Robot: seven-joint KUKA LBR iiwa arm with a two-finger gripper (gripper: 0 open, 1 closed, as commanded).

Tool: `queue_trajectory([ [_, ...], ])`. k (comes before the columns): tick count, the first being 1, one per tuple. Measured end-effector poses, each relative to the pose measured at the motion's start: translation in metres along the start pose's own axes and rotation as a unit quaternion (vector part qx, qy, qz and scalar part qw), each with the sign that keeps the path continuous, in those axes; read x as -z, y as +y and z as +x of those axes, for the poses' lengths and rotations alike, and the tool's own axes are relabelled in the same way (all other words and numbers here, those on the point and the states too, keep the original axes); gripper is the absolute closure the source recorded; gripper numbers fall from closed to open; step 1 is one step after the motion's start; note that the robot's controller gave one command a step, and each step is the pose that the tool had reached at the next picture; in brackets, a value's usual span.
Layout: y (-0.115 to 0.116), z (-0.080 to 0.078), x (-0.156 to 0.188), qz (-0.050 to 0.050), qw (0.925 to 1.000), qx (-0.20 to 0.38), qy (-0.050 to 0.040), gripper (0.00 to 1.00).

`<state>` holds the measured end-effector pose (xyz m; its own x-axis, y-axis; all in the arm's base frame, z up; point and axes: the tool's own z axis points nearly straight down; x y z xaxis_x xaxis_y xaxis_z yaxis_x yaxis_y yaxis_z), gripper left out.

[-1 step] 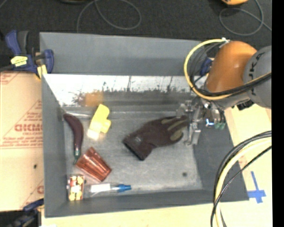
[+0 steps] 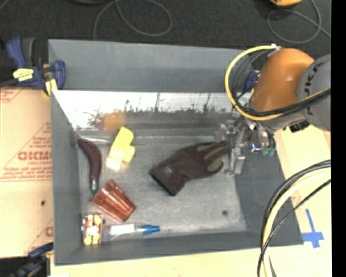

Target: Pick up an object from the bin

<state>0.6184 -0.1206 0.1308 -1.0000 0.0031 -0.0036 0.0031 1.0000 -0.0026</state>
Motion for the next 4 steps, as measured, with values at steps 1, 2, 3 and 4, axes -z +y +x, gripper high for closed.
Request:
queue_trajectory([
  [1,0.048,0.001,-0.056,0.000,0.9888,-0.150,-0.0010,1.00],
  [2,0.048,0.001,-0.056,0.000,0.9888,-0.149,-0.0010,1.00],
  [3,0.062,-0.002,0.056,0.000,0.9909,-0.134,-0.0029,1.00],
  [4,0.061,-0.002,0.055,0.001,0.9909,-0.134,-0.0027,1.00],
])
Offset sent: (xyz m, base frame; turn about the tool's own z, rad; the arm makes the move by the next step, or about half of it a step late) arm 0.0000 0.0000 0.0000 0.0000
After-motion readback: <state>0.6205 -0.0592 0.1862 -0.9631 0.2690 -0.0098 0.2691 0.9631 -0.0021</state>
